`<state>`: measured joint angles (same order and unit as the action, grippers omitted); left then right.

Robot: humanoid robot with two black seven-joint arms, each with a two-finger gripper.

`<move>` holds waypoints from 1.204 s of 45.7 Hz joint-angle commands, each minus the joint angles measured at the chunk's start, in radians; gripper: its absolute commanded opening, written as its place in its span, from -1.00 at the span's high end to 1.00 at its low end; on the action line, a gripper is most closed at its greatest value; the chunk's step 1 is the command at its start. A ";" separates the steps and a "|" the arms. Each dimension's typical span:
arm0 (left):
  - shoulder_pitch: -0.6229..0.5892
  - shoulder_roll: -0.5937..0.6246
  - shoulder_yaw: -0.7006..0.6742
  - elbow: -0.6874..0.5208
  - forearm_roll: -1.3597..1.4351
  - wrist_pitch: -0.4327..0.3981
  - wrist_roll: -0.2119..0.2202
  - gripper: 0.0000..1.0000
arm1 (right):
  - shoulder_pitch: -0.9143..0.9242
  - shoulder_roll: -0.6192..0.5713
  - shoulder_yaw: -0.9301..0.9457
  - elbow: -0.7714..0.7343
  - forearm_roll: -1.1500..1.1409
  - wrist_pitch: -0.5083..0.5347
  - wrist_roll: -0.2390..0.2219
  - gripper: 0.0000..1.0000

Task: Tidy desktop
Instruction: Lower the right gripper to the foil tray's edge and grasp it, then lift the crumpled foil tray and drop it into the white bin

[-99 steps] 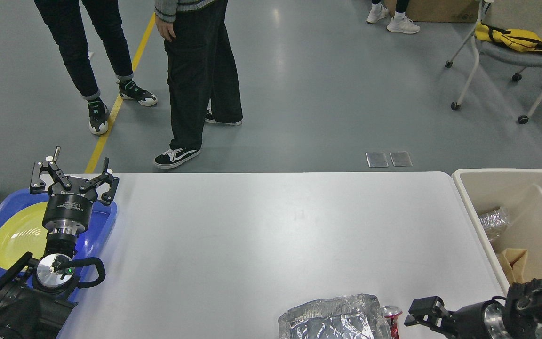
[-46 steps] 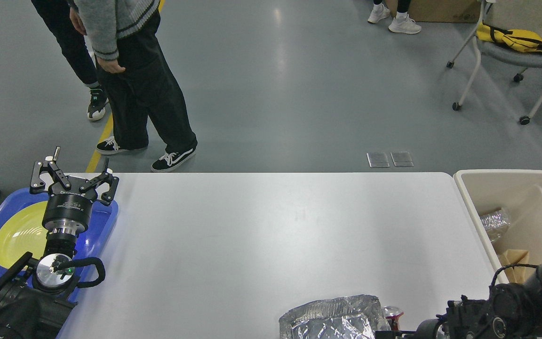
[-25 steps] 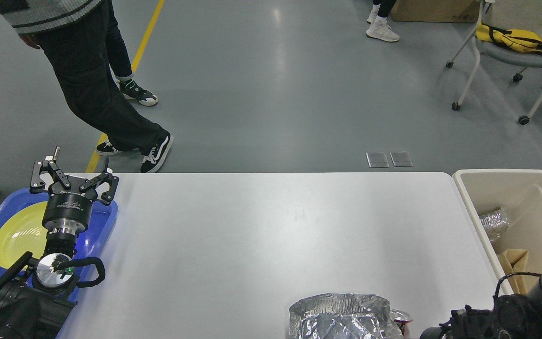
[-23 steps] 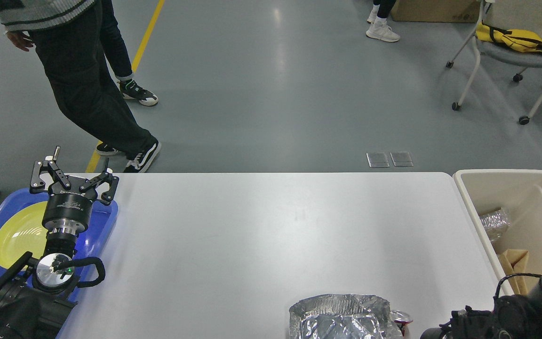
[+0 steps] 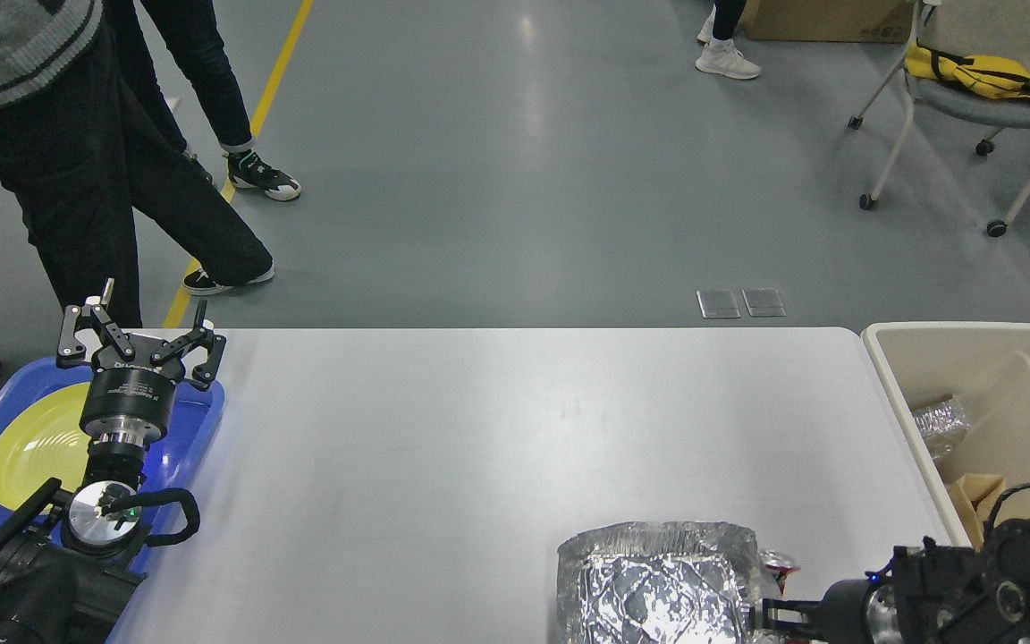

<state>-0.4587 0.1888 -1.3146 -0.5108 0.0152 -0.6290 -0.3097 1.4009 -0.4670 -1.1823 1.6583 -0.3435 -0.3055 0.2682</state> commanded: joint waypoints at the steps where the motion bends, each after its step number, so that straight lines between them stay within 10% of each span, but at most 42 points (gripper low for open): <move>1: 0.002 0.000 0.000 0.000 0.000 0.000 0.000 -0.94 | 0.167 -0.099 0.010 0.027 0.000 0.205 0.005 1.00; 13: 0.000 0.000 0.000 0.000 0.000 0.000 0.000 -0.94 | 0.668 -0.236 0.006 0.054 0.003 0.732 -0.012 1.00; 22: 0.000 0.000 0.000 0.000 0.000 0.000 0.000 -0.94 | 0.981 -0.232 0.001 0.080 0.006 0.910 -0.047 1.00; 34: 0.000 0.000 0.000 0.000 0.000 0.000 0.000 -0.94 | 0.799 -0.242 -0.039 -0.018 -0.006 0.787 -0.116 1.00; 55: 0.000 0.000 0.000 0.000 0.000 0.000 0.000 -0.94 | -0.204 -0.252 0.272 -1.000 0.162 0.465 -0.119 1.00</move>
<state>-0.4585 0.1886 -1.3146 -0.5108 0.0153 -0.6289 -0.3098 1.4361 -0.7251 -1.0422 0.8803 -0.2878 0.2227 0.1593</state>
